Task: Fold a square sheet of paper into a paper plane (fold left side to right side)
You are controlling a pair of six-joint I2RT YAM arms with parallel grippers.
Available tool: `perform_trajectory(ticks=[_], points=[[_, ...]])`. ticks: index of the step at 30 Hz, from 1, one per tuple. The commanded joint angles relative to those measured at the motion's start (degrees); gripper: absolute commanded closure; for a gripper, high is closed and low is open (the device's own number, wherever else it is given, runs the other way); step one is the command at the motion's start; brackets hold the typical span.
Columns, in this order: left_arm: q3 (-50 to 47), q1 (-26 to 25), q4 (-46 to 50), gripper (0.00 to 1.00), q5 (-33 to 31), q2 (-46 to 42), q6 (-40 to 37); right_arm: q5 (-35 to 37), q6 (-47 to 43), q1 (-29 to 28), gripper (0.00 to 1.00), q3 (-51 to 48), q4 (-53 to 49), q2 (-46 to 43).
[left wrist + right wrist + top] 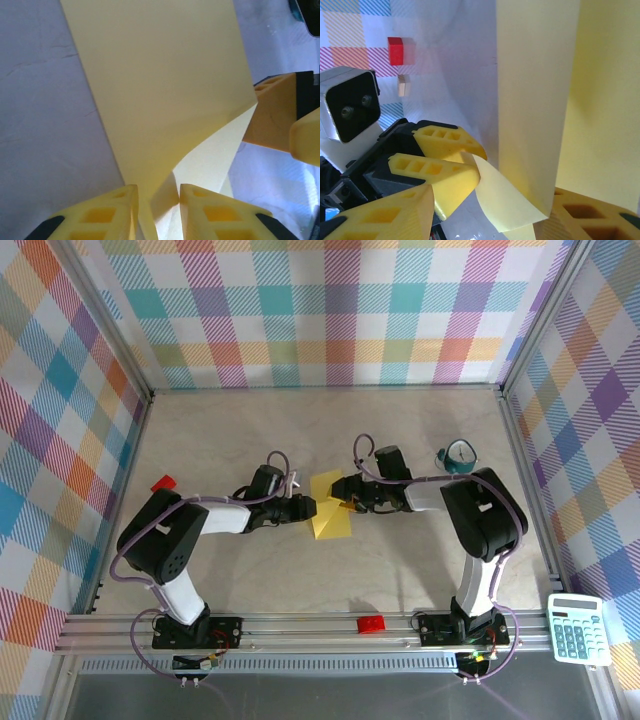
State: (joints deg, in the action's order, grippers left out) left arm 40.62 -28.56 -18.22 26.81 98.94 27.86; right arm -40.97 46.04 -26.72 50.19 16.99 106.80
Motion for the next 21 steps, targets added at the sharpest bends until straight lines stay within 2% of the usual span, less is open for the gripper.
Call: perform_trajectory(ticks=[1, 4, 9, 15, 18, 21], points=[[-0.8, 0.7, -1.3, 0.69, -0.8, 1.1, 0.1, 0.7, -1.3, -0.9, 0.51, 2.0, -1.3, 1.2], [-0.8, 0.8, -1.0, 0.67, -1.0, 1.3, 0.0, 1.2, -1.4, -1.2, 0.57, 2.3, -1.6, 1.9], [-1.4, 0.9, -1.4, 0.65, -1.4, 0.4, -0.1, 1.4, -1.4, -1.5, 0.75, 2.6, -1.6, 2.4], [-3.9, 1.7, -4.1, 0.53, -2.3, -6.2, 0.3, 3.2, -3.7, -1.1, 0.94, 1.9, -2.9, -0.4], [-4.5, 2.5, -4.2, 0.49, -2.4, -11.0, 0.2, 4.2, -5.3, -0.4, 1.00, 1.2, -3.1, -3.2], [-5.1, 3.5, -4.0, 0.42, -2.8, -15.7, 0.2, 6.0, -7.3, 0.5, 1.00, 0.1, -2.9, -7.2]])
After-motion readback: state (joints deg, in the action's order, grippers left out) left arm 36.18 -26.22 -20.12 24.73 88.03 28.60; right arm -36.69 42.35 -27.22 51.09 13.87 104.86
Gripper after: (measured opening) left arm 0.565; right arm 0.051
